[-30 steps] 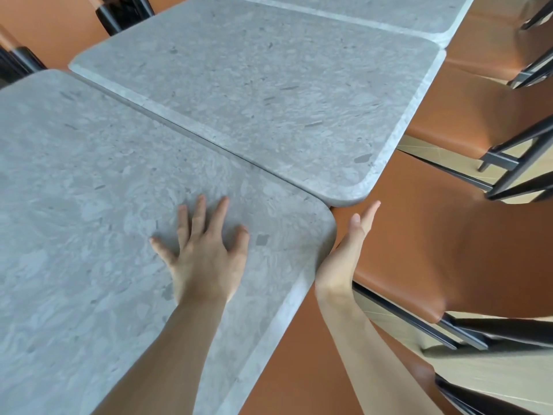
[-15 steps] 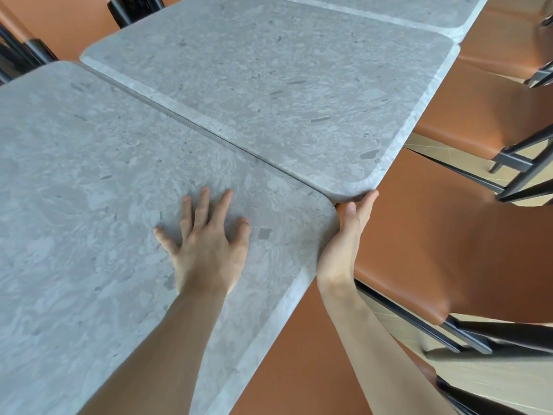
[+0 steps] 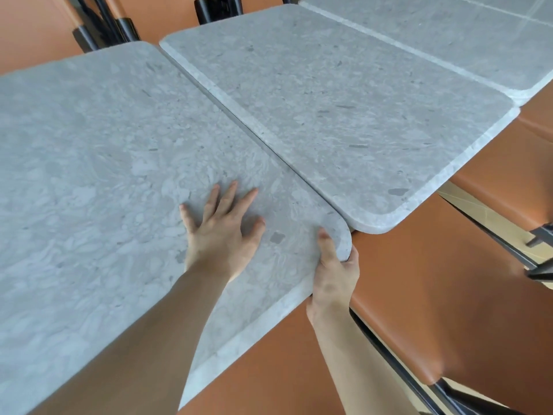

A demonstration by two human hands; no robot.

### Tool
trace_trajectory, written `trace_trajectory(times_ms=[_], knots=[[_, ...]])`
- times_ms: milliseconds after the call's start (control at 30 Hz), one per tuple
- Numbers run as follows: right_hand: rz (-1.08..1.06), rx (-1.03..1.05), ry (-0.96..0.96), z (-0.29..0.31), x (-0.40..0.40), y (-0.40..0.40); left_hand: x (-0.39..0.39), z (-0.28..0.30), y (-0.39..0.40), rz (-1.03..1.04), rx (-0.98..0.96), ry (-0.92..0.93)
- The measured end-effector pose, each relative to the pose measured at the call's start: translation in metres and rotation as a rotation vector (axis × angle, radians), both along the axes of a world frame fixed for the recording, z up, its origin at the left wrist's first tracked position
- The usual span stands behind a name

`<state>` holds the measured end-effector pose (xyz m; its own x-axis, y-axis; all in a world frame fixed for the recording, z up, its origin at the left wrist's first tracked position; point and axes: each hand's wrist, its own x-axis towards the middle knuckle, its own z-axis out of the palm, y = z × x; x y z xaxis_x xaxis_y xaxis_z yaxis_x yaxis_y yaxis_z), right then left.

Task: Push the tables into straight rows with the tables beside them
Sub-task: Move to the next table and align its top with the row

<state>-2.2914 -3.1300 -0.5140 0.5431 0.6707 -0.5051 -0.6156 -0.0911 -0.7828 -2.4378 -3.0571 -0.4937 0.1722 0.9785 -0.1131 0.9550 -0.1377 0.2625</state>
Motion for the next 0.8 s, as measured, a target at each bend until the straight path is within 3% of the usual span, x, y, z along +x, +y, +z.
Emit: trace_trajectory(times_ms=[267, 433, 567, 633, 700, 800], knots=[[0.261, 0.022, 0.168, 0.000, 0.018, -0.008, 0.005, 0.002, -0.004, 0.060, 0.007, 0.050], [0.455, -0.022, 0.248, 0.003, 0.033, -0.011, 0.011, -0.003, -0.029, 0.311, 0.002, 0.044], [0.523, -0.022, 0.370, 0.009, 0.027, -0.013, 0.013, -0.004, -0.093, 0.272, 0.050, -0.061], [0.564, -0.009, 0.388, 0.010, 0.029, -0.014, 0.012, -0.004, -0.143, 0.288, 0.143, -0.228], [0.592, -0.017, 0.388, 0.009, 0.033, -0.016, 0.010, -0.006, -0.202, 0.498, 0.275, -0.466], [0.601, -0.012, 0.350, 0.011, 0.032, -0.019, -0.008, -0.008, -0.268, 1.216, 0.381, -0.804]])
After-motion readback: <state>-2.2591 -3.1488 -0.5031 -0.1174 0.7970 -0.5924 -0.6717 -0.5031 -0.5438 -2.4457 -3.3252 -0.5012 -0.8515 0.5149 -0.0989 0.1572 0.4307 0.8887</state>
